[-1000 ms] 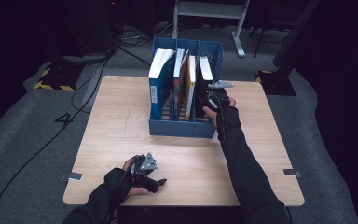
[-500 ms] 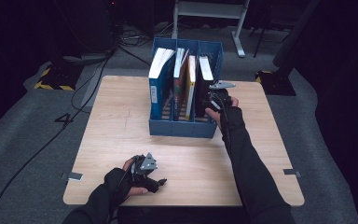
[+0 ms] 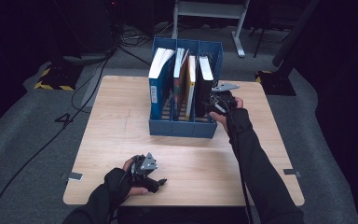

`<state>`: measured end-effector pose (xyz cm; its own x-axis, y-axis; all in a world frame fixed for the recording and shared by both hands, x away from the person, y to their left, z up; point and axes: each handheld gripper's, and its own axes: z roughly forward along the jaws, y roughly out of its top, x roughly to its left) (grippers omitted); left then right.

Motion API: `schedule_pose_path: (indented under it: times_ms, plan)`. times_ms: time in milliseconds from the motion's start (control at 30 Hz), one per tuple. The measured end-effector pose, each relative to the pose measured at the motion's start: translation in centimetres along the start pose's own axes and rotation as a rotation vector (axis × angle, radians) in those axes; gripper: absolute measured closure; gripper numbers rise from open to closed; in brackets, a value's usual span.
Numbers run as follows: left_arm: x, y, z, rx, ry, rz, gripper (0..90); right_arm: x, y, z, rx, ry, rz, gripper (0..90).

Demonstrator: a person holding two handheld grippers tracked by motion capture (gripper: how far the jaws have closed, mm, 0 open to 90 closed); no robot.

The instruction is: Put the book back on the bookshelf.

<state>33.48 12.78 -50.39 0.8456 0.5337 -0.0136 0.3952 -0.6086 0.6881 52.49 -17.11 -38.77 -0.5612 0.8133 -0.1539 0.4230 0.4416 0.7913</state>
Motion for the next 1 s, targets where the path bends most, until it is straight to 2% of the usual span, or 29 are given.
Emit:
schedule_pose_path:
  times_ms: [200, 567, 800, 1000]
  plan:
    - [0.0, 0.0, 0.0, 0.000, 0.000, 0.000, 15.9, 0.0, -0.3, -1.1, 0.014, 0.019, -0.013, 38.2]
    - [0.0, 0.0, 0.0, -0.002, 0.000, 0.001, 15.8, 0.1, -1.5, -2.5, 0.069, 0.036, -0.081, 36.3]
    - [0.0, 0.0, 0.0, 0.000, 0.000, 0.001, 15.8, 0.0, -2.3, -3.7, 0.064, 0.040, -0.105, 35.2]
    - [0.0, 0.0, 0.0, -0.001, 0.000, 0.002, 15.8, -0.4, -3.3, -4.7, 0.052, 0.051, -0.102, 34.9]
